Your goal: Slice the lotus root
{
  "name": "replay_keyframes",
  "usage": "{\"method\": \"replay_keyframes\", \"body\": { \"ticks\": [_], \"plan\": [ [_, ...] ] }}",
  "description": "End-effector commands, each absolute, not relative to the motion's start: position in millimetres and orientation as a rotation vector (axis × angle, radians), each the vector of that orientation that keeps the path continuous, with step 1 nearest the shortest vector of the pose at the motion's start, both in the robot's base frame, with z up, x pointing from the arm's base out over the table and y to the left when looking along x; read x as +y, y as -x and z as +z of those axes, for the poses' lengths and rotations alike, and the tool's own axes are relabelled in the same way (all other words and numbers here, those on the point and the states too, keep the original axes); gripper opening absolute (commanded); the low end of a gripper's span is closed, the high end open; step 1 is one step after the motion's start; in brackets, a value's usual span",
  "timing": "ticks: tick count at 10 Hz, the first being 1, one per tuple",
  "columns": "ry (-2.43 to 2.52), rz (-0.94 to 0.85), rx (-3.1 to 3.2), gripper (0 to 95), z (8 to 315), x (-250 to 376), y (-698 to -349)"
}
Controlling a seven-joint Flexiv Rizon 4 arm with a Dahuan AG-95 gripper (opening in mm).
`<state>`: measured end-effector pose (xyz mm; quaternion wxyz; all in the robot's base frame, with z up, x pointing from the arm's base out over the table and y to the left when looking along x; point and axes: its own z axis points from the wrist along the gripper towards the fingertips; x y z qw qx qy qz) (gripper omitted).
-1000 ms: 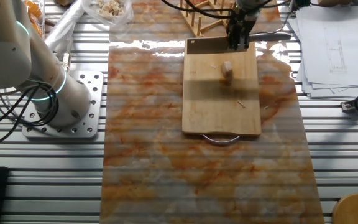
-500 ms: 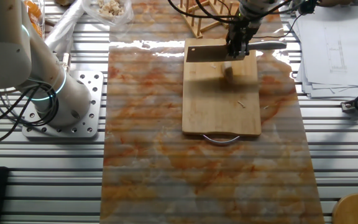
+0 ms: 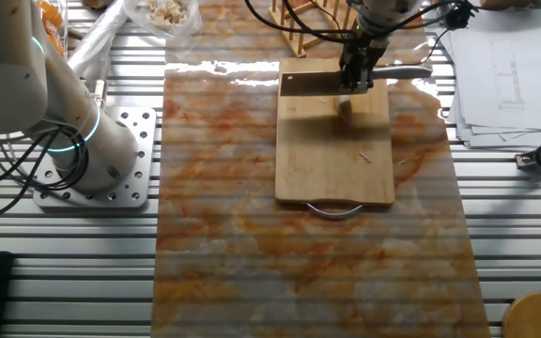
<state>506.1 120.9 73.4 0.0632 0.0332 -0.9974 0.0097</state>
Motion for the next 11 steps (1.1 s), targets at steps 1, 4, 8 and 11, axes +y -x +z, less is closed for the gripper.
{"method": "replay_keyframes", "body": {
  "ticks": [1, 4, 8, 11],
  "plan": [
    [-0.100, 0.037, -3.017, 0.0, 74, 120, -504],
    [-0.092, 0.039, -3.029, 0.0, 59, 120, -504],
    [-0.103, 0.028, -3.030, 0.0, 47, 120, -504],
    [-0.114, 0.048, -3.040, 0.0, 28, 121, -508]
  ]
}}
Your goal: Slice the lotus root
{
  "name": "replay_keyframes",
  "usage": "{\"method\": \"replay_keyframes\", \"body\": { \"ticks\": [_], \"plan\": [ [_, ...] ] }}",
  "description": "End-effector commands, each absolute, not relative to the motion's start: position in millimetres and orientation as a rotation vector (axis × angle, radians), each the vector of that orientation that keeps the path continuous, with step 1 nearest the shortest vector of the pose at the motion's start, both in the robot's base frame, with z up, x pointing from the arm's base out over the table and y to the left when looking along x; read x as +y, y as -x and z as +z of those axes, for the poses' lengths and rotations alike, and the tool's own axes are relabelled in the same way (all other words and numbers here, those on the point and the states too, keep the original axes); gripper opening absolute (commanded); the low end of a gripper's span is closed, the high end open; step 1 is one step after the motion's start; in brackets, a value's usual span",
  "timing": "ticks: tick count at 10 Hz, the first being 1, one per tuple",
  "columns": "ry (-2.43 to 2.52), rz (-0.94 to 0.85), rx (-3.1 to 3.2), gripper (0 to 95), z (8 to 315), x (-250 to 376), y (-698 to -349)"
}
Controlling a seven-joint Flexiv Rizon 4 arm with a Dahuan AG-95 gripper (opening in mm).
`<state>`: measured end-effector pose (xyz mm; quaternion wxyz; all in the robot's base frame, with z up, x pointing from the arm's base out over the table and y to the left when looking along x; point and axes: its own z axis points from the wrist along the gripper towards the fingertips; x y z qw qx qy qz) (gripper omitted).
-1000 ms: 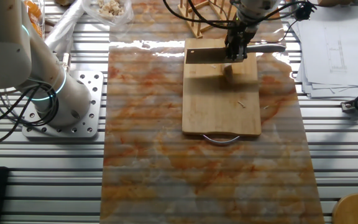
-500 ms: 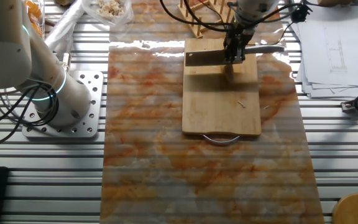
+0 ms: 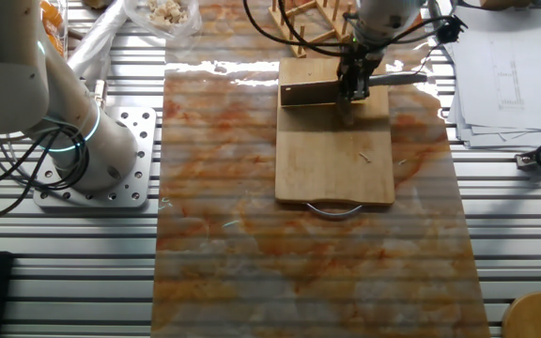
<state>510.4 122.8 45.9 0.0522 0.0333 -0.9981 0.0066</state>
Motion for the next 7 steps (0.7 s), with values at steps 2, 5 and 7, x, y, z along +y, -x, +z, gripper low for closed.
{"method": "replay_keyframes", "body": {
  "ticks": [2, 5, 7],
  "plan": [
    [-0.146, 0.009, -3.045, 0.0, 45, 117, -507],
    [-0.197, -0.038, -3.012, 0.0, 89, 116, -506],
    [-0.206, -0.030, -3.009, 0.0, 96, 115, -505]
  ]
}}
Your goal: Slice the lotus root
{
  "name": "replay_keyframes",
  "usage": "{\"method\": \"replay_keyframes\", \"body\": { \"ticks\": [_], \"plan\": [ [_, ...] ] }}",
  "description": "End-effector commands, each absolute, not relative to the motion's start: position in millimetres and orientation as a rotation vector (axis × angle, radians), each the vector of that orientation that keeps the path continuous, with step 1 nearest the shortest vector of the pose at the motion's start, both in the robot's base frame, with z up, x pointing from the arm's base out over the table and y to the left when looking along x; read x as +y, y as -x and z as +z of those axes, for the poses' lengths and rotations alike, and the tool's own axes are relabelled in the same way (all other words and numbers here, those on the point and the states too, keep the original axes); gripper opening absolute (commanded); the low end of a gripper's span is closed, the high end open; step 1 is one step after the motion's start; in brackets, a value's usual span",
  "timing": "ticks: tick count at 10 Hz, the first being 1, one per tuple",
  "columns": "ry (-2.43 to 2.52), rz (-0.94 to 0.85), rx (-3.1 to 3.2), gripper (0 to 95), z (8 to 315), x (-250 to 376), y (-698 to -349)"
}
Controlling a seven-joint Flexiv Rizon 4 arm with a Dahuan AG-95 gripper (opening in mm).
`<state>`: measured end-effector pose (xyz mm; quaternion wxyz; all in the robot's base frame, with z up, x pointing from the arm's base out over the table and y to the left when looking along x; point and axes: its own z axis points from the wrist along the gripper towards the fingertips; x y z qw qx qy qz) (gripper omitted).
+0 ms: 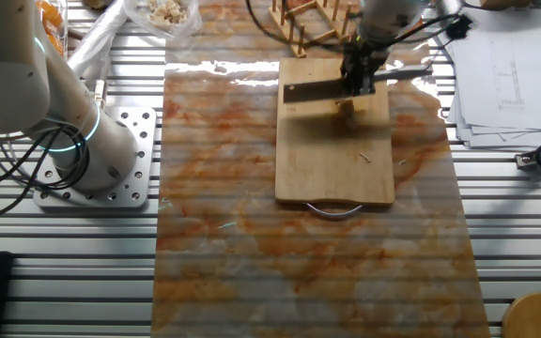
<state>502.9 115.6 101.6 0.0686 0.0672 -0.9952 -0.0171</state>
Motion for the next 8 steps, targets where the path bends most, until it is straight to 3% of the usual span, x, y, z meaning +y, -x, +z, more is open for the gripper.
{"method": "replay_keyframes", "body": {
  "ticks": [1, 8],
  "plan": [
    [-0.214, -0.030, -3.007, 0.0, 98, 113, -504],
    [-0.177, 0.021, -3.018, 0.0, 74, 100, -516]
  ]
}}
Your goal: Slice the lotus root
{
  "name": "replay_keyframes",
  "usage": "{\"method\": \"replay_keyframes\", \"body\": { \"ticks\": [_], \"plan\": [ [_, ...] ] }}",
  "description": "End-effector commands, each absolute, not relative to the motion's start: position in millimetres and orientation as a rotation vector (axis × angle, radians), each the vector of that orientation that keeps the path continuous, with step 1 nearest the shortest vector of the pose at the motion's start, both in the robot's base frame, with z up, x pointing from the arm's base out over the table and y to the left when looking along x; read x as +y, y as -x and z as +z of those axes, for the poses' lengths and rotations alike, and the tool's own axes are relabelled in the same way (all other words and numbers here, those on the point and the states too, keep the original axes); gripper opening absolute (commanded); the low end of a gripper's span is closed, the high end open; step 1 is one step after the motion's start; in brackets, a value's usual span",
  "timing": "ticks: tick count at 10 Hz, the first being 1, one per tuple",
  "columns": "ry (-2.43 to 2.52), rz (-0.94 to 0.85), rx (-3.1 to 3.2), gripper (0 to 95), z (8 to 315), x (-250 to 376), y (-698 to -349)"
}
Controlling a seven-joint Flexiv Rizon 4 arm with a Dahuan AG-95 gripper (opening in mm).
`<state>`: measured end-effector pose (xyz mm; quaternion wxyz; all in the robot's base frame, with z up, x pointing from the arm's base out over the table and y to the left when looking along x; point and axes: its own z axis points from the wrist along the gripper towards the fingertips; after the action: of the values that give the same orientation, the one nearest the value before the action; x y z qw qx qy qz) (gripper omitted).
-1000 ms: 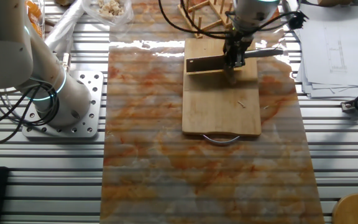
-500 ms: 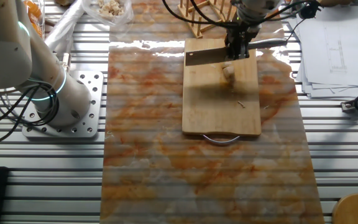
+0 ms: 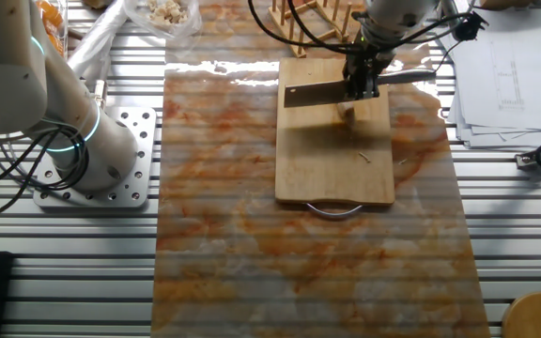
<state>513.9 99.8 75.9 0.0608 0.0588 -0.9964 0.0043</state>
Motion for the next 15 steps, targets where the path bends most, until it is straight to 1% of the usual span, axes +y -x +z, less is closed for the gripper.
{"method": "replay_keyframes", "body": {
  "ticks": [1, 9, 13, 15],
  "plan": [
    [-0.177, 0.022, -3.018, 0.0, 74, 99, -516],
    [-0.177, 0.000, -3.015, 0.0, 58, 98, -516],
    [-0.181, 0.019, -3.039, 0.0, 32, 101, -518],
    [-0.194, 0.027, -3.033, 0.0, 30, 101, -518]
  ]
}}
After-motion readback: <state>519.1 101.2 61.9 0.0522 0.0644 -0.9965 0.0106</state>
